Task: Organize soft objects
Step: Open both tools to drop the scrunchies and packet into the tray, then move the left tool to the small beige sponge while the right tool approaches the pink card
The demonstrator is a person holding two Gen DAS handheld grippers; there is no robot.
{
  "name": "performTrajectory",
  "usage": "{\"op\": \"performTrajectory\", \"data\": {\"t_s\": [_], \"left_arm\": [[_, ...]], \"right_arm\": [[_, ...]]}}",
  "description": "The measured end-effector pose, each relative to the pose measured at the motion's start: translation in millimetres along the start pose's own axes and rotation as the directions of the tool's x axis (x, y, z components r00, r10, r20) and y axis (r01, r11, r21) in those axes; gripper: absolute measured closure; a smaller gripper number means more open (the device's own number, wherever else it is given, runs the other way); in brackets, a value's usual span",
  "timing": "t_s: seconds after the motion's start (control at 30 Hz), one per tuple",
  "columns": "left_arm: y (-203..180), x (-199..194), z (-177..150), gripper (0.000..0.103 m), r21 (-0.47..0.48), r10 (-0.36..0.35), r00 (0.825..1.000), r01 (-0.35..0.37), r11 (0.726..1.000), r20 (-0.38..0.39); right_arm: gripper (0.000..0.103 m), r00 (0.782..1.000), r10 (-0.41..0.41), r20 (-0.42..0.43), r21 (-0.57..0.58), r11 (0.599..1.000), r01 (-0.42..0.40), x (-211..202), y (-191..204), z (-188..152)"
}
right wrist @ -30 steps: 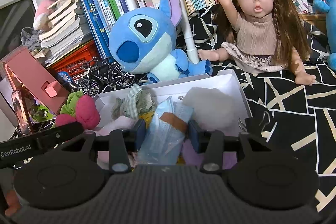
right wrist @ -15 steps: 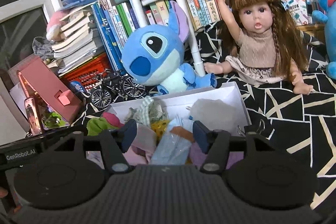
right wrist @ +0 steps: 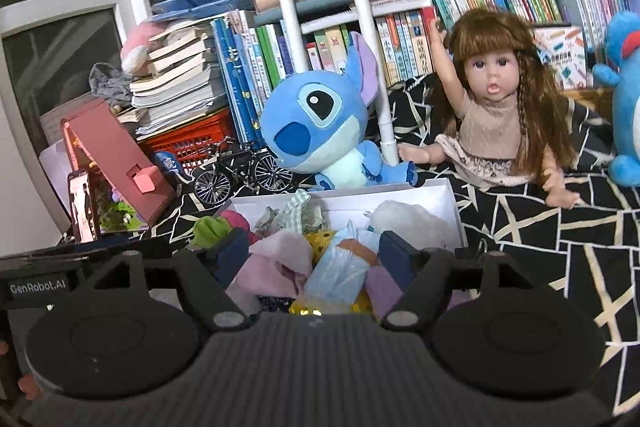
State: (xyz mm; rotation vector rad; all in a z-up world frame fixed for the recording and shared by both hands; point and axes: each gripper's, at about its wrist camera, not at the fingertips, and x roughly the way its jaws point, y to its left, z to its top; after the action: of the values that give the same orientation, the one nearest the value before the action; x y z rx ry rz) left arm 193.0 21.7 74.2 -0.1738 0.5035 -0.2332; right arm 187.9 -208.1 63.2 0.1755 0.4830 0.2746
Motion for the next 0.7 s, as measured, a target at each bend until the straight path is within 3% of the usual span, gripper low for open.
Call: {"op": "performTrajectory", "data": {"t_s": [0.7], "left_arm": [[-13,-37,-37,0.018,0.018,0.007,0.999,-0.006,1.000,-0.052]], "right_arm": [[0.016,0.997,-0.075,0.001,-0.115,0.991,0.075,-35,-2,-31]]}}
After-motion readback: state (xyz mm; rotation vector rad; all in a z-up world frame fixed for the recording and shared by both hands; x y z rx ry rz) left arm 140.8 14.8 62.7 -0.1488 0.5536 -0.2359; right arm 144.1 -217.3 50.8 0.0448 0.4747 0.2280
